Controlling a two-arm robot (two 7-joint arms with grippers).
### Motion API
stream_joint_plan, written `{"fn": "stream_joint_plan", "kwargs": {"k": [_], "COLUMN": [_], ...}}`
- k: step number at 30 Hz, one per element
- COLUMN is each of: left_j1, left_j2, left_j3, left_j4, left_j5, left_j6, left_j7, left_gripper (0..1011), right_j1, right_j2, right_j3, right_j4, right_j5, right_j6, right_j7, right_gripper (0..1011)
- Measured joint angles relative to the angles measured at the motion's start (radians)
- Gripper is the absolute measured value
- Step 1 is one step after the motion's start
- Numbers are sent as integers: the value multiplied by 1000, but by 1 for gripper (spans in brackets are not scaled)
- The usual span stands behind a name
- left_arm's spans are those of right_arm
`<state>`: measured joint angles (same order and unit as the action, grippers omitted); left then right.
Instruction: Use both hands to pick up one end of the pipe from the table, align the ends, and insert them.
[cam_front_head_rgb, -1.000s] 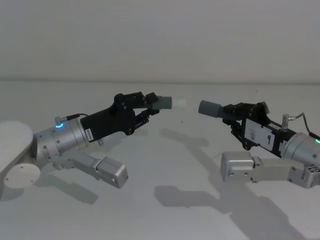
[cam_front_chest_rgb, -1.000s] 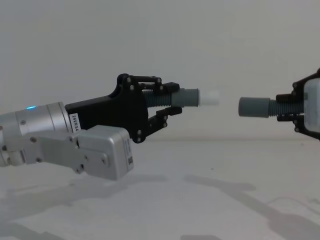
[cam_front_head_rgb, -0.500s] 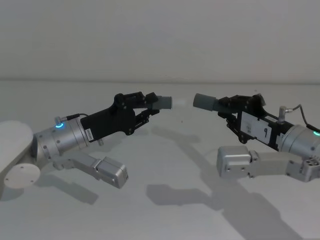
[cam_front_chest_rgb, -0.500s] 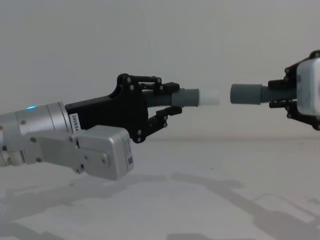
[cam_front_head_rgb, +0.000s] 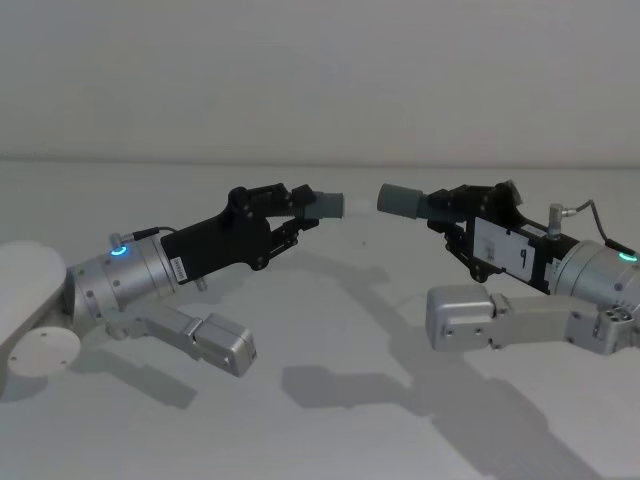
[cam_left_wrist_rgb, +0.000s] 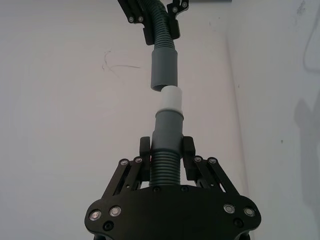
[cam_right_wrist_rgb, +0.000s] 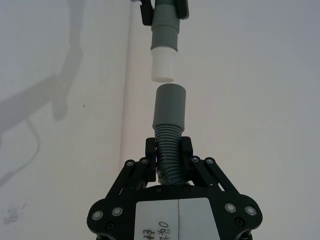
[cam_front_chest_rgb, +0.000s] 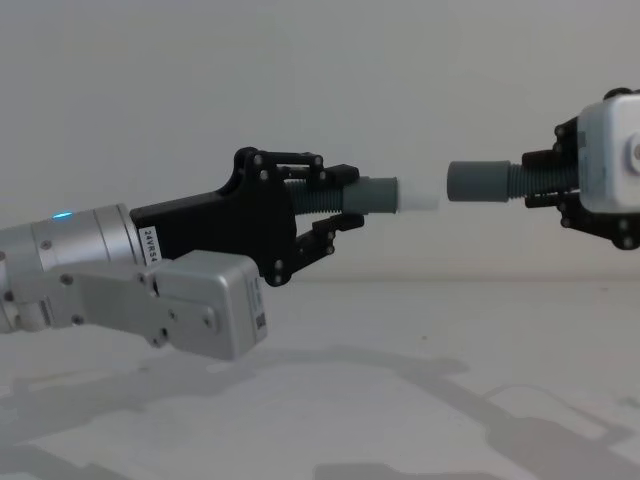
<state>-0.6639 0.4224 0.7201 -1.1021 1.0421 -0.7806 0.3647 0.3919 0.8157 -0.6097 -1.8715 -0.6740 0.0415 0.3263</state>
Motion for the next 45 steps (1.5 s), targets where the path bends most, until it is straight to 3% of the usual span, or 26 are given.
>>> {"fn": "stream_joint_plan", "kwargs": {"k": [23, 45], "left_j1": [0, 0], "left_j2": [0, 0], "left_j3": [0, 0], "left_j4": [0, 0], "left_j5": [0, 0], "left_j6": [0, 0], "left_j7": [0, 0], "left_gripper": [368, 368], "right_j1": [15, -5], "right_j2": [-20, 0], "right_j3": [-10, 0], "right_j4": [-6, -40], "right_j5": [-45, -86], "right_j6": [7, 14], "right_j7": [44, 67], "right_gripper": [279, 279]}}
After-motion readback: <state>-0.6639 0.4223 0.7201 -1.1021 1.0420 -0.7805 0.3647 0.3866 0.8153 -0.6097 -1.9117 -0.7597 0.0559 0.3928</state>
